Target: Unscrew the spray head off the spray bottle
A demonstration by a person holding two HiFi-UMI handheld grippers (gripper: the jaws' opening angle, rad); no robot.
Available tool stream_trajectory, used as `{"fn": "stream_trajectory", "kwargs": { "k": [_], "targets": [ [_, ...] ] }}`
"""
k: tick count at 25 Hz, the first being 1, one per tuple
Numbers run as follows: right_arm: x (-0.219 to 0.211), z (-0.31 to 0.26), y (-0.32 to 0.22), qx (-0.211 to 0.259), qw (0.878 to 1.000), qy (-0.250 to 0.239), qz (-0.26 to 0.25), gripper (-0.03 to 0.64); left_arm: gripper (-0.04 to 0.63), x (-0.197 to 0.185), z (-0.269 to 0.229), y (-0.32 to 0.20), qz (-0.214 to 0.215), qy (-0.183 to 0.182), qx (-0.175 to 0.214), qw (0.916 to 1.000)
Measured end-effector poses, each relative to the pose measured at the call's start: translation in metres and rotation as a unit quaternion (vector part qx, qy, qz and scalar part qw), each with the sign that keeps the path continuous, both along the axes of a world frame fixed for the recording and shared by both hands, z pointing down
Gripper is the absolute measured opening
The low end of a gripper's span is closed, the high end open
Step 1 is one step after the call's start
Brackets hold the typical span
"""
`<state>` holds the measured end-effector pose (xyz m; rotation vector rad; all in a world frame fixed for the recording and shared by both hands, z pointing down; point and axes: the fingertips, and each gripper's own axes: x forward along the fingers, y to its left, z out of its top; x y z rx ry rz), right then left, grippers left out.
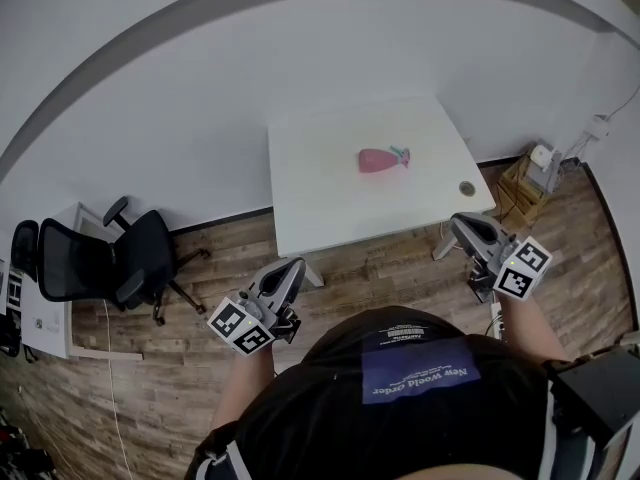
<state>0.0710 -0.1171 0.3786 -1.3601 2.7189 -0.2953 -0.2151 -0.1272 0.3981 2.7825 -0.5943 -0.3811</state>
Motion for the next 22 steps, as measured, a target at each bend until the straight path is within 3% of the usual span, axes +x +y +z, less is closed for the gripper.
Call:
{"fn": "stream_trajectory", "kwargs": {
  "k": [8, 13, 22],
  "targets": [
    [0.038, 0.007, -0.067, -0.003, 0.999, -0.018, -0.044, -0.006, -0.008, 0.043, 0.002, -0.035, -0.037, -0.017, -0.005, 0.9991],
    [0.082, 0.002, -0.111, 0.003, 0.996, -0.017, -0.085, -0.006, -0.008, 0.092, -0.003, -0.061, -0.076, -0.015, -0.006, 0.997],
    [0.162, 0.001, -0.172, 0.008, 0.992, -0.018, -0.124, -0.006, -0.008, 0.186, -0.006, -0.103, -0.098, -0.026, -0.009, 0.9948]
  ]
}}
